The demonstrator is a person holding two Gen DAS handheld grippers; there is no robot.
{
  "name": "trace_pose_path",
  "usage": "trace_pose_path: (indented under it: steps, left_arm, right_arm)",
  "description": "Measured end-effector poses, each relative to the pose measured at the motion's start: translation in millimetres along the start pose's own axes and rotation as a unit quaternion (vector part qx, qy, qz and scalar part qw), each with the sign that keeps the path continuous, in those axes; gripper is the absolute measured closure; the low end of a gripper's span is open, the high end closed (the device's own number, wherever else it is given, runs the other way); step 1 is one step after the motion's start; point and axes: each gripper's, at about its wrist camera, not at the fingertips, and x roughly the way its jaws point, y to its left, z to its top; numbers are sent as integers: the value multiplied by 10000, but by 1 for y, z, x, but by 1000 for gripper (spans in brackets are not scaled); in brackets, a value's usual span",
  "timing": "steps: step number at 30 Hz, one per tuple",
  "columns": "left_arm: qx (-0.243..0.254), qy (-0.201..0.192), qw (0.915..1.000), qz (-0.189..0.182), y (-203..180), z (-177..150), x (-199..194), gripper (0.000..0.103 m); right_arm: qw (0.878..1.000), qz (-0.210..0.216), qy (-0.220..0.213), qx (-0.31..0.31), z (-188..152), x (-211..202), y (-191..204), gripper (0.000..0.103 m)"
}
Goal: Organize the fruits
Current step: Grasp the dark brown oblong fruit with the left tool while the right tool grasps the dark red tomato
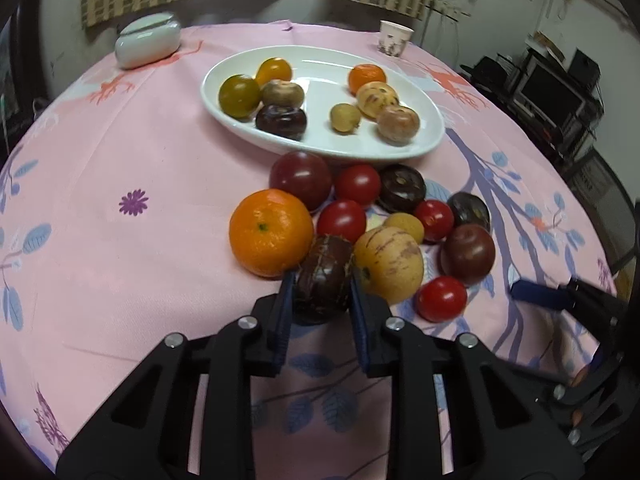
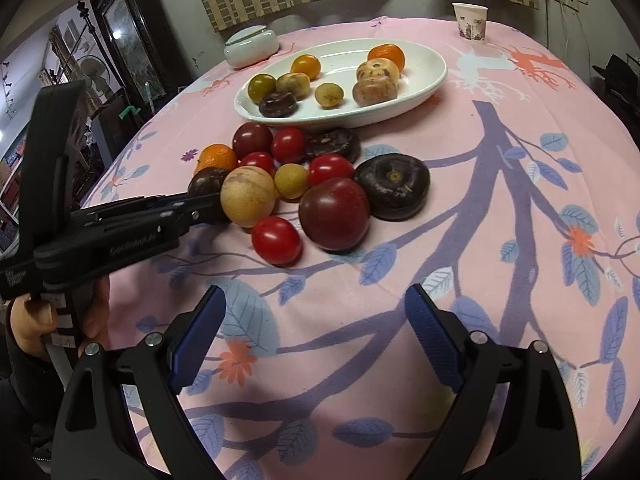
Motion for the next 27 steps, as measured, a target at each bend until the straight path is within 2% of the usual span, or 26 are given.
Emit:
trace_pose_path:
  steps: [4, 7, 9, 10, 12, 14, 19, 23, 27]
  left_arm:
    - [-16, 28, 9999, -121, 4, -1, -2, 77]
    - [-71, 5, 9999, -153, 7, -2, -2, 77]
    - [-103, -12, 9998, -191, 8, -3, -3, 77]
    - [-97, -14, 9998, -200, 8, -3, -4, 77]
    - [-43, -25, 9996, -266, 6, -4, -8, 77]
    - [-3, -58, 9996, -286, 5, -4, -10, 77]
    - [-52, 1, 9995, -306, 6, -5, -7, 77]
    - [-43, -5, 9995, -306, 6, -7, -6, 77]
    - [-135, 33, 9992, -388, 9, -6, -3, 76]
  right_arm:
    - [9996, -278, -63, -68, 14, -10, -12, 12]
    - [9970, -723, -226, -187, 29, -21, -23, 12]
    - [9936, -1057, -188, -354, 35, -20, -25, 12]
    - [9937, -1004, -126, -477, 34, -18, -22, 12]
    - [9961, -524, 25, -705, 29, -11, -13, 13]
    - [9959, -286, 208, -835, 25, 0, -5, 19]
    - [9985, -60, 286, -471, 30, 13, -10, 37]
    - [9996, -68, 219, -139, 38, 14, -16, 37]
    - [9996, -153, 219, -96, 43, 19, -13, 37]
